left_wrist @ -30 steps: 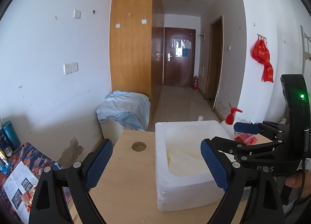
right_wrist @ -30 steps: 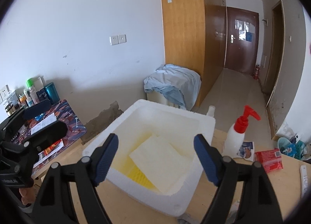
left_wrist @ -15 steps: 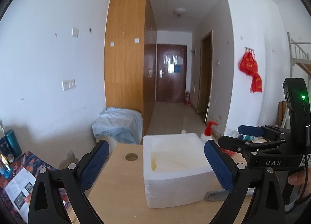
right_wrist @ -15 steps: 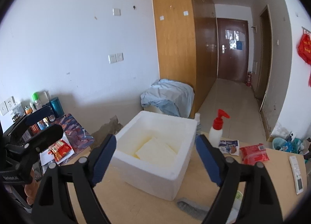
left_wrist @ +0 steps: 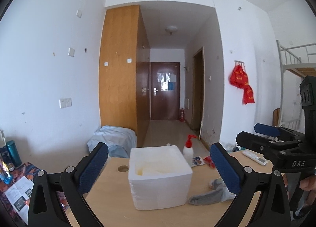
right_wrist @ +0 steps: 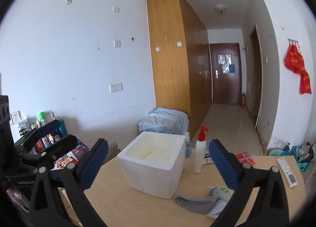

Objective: Organize soft objects
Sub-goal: 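Withdraw both open grippers from the foam box back toward the table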

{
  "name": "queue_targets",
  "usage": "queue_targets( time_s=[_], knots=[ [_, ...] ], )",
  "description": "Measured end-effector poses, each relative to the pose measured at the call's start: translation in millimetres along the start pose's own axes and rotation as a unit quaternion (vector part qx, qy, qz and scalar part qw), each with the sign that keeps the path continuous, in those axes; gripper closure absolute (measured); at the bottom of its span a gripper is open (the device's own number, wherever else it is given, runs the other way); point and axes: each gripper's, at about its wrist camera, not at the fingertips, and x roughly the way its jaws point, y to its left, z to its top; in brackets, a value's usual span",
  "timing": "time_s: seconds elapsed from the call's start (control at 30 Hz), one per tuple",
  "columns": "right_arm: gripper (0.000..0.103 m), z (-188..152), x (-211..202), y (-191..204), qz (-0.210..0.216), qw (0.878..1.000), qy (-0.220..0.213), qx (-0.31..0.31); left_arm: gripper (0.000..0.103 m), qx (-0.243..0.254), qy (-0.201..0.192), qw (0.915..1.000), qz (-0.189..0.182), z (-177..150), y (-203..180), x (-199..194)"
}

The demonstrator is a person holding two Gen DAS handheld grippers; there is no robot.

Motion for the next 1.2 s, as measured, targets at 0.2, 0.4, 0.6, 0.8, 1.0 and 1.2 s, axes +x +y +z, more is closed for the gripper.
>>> queue_targets(
  time_s=[0.2, 0.4, 0.6, 0.8, 1.0, 1.2],
  knots=[
    [0.000, -8.7, -28.8, 5.8, -0.015, 1.000, -0.019, -0.010, 0.000, 0.001, -0.011, 0.9998, -0.016, 0.8, -10.5, -17.1],
    [0.000, -19.2, -47.0, 3.5, -0.027, 0.999, -0.027, 0.000, 0.000, -0.003, -0.033, 0.9990, -0.030, -4.3, -19.3, -37.6],
    [0.000, -38.6, -67.6, -3.1, -0.034, 0.998, -0.039, 0.019, 0.000, 0.003, -0.033, 0.9989, -0.031, -17.0, -31.5, -47.1],
    [0.000, -60.1, -84.4, -16.5, -0.042, 0.997, -0.042, 0.041, 0.000, 0.001, -0.037, 0.9985, -0.040, -42.8, -46.1, -56.5],
    [0.000, -89.5, -93.0, -25.8, -0.068, 0.996, -0.030, 0.043, 0.000, -0.016, -0.039, 0.9977, -0.052, -71.4, -54.8, -62.1],
    [0.000, -110.9, -98.6, -32.9, -0.076, 0.995, -0.027, 0.053, 0.000, -0.030, -0.034, 0.9973, -0.058, -93.2, -58.1, -56.8]
  ],
)
